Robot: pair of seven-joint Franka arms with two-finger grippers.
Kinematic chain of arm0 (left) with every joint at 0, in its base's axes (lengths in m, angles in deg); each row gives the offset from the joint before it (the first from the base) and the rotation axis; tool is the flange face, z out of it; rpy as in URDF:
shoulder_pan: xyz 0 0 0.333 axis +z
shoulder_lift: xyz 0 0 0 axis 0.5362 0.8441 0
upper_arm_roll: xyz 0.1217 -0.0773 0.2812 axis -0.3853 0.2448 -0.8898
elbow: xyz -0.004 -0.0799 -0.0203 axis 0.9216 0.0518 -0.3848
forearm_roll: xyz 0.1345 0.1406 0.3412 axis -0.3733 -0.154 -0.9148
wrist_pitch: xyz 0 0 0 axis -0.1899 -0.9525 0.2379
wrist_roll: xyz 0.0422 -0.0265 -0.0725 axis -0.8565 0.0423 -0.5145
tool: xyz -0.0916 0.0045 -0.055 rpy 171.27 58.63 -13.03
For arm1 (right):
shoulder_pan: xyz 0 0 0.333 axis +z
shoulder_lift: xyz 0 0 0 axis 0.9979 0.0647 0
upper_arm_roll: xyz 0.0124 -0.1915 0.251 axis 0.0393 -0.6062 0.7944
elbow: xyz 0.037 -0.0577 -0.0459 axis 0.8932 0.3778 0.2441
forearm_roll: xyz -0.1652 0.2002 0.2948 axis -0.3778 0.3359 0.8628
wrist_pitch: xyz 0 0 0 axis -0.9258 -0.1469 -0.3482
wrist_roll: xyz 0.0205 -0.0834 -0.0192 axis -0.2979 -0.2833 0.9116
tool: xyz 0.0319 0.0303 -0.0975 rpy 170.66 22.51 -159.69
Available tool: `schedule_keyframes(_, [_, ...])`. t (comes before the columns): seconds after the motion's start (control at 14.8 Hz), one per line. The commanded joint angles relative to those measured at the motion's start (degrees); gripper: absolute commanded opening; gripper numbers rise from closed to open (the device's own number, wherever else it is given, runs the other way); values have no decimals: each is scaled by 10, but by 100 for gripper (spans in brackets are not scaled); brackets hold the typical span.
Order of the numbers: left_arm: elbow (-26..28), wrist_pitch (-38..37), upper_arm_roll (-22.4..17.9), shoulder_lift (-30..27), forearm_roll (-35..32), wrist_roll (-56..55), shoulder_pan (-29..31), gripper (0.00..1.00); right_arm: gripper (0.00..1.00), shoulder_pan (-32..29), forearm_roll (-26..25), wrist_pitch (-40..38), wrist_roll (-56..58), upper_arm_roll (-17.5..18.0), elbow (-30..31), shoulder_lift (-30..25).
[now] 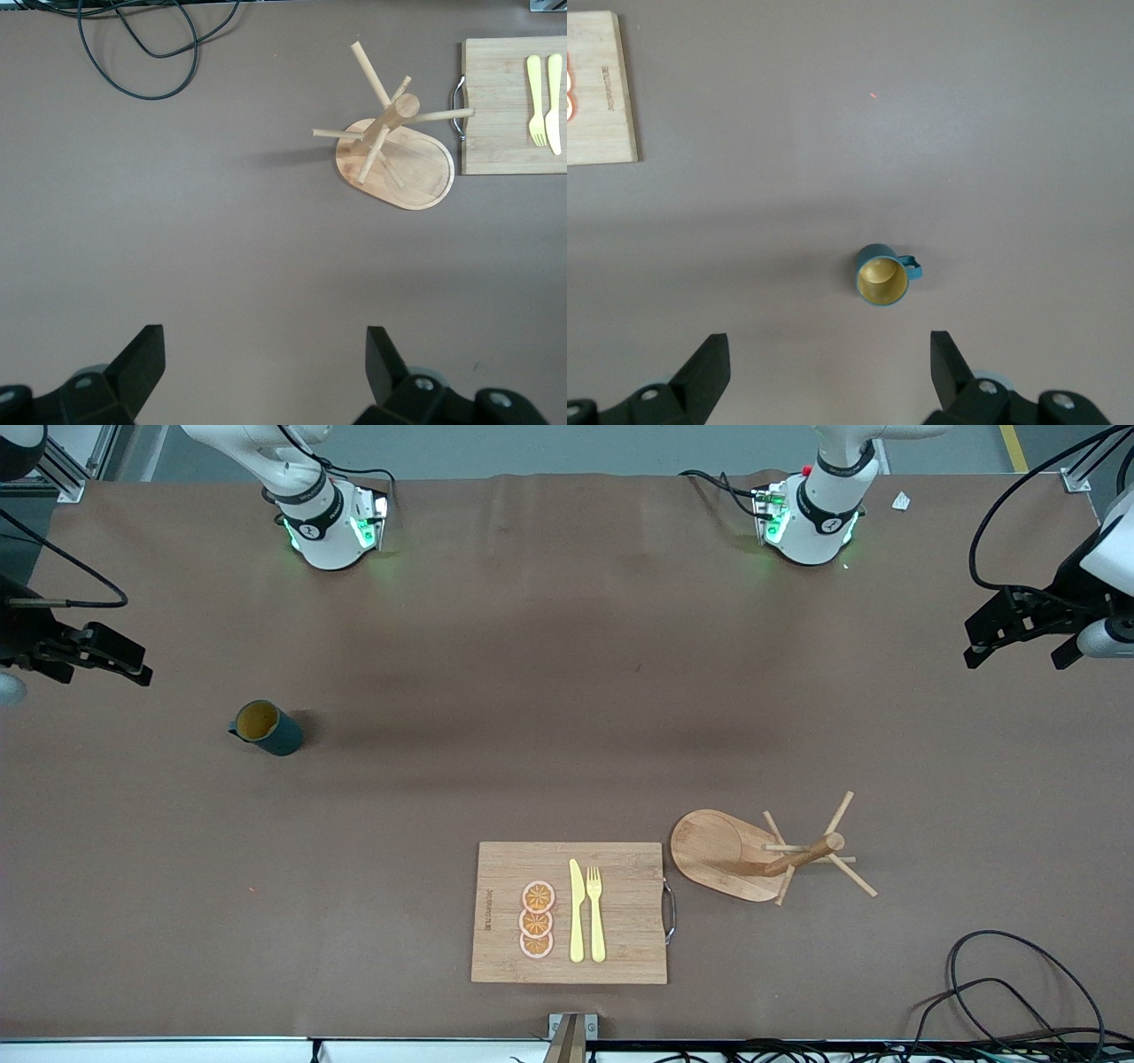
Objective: Pass cup and hang on rack
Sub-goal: 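Reach the right gripper down toward the teal mug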
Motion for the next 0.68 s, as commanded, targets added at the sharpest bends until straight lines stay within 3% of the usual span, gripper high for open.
schedule_keyframes(0.0, [-4, 1, -1, 5, 6, 23, 5, 100, 100, -3, -9, -2, 2, -1, -6, -9])
schedule_keyframes(0.47, [-5, -2, -1, 8, 6, 18, 4, 100, 100, 2, -2, -29, -5, 0, 17, -4])
schedule_keyframes(0.61, [-5, -2, -1, 7, 5, 13, 3, 100, 100, 10, -2, 9, -5, 2, 77, -9])
